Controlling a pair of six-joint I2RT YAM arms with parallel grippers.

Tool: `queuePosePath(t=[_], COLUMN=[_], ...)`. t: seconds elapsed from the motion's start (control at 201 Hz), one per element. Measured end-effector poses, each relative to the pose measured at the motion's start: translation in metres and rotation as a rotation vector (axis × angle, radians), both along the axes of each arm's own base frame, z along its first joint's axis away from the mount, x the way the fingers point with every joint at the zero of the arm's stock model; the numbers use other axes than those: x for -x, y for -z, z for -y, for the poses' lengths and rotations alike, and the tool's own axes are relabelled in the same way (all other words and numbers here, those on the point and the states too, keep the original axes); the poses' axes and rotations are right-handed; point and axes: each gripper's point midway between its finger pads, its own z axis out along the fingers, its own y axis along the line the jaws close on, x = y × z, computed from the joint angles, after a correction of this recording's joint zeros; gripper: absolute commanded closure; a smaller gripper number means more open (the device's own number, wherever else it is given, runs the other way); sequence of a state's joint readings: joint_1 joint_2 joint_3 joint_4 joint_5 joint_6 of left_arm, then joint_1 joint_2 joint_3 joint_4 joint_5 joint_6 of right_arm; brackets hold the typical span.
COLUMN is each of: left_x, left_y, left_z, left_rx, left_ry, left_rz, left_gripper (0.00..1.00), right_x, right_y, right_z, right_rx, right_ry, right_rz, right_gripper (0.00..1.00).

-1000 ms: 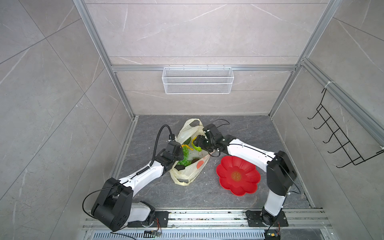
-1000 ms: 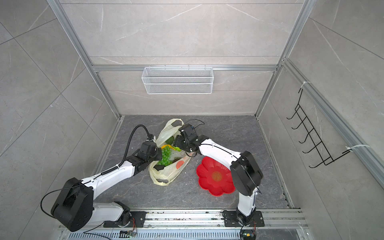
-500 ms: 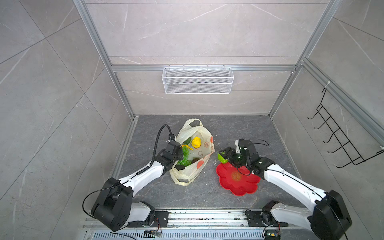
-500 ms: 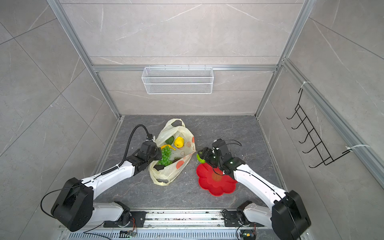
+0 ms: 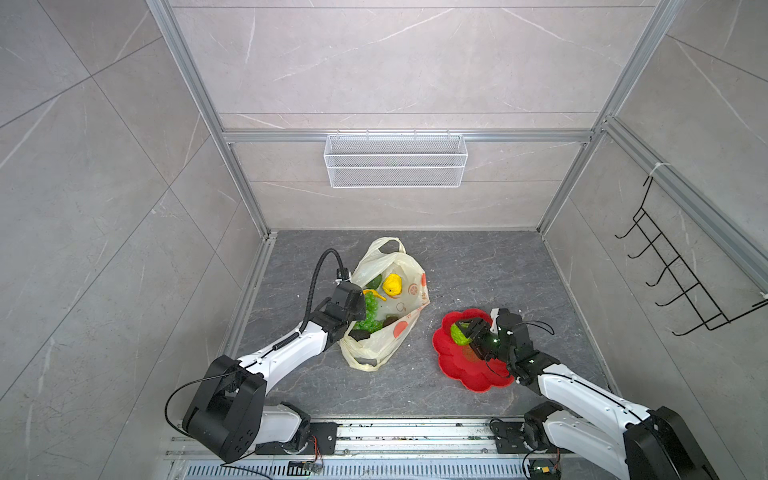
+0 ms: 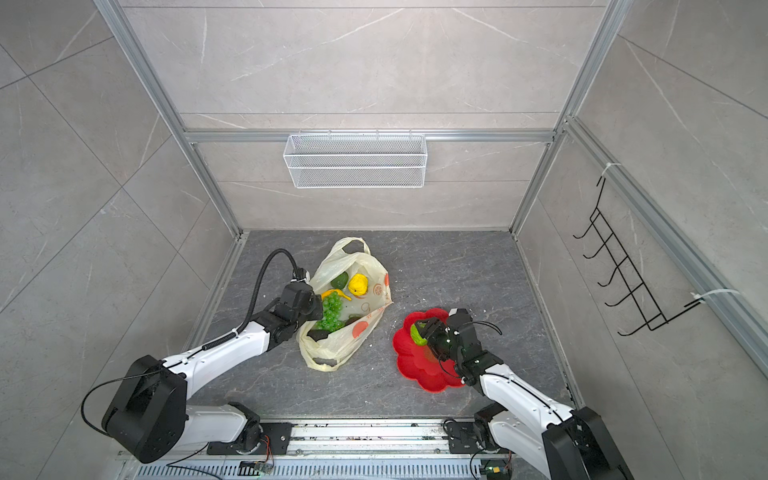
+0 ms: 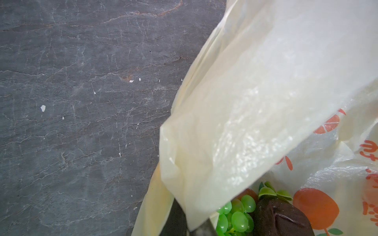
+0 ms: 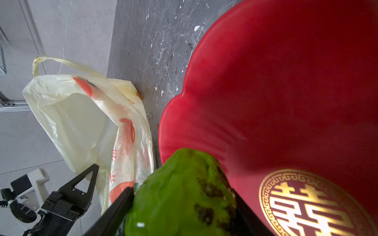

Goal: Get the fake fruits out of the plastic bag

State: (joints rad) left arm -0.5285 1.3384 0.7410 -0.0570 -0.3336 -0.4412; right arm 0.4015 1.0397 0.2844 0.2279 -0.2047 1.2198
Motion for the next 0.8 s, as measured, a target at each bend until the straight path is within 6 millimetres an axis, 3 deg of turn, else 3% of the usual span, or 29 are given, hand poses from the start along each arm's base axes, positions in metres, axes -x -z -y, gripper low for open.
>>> queuePosePath(t=[0.199, 0.369, 0.598, 0.797], left_x=[-0.001, -0.001, -0.001, -0.001], left_y=[-0.001, -0.001, 0.0, 0.001], left_z=[0.0, 0.0, 0.0, -0.001], left_rx=[0.0, -0.001, -0.004, -0.007], left_ry=[-0.003, -0.003, -0.001, -0.001], left_rz=[0.006, 0.005, 0.005, 0.003], left_gripper=[0.98, 0.98, 0.98, 0.98], right_x=[-0.003, -0.01, -0.008, -0.003], right_y=[0.02, 0.025, 0.031, 0.031], right_z=[0.002, 0.0, 0.003, 0.01], right_rx=[-0.026, -0.044, -0.08, -0.095], right_ry=[0.034, 0.045, 0.076, 0.116], right_rz=[-0.019, -0.008, 0.005, 0.006], right_gripper=[0.45, 0.43, 0.34, 0.16])
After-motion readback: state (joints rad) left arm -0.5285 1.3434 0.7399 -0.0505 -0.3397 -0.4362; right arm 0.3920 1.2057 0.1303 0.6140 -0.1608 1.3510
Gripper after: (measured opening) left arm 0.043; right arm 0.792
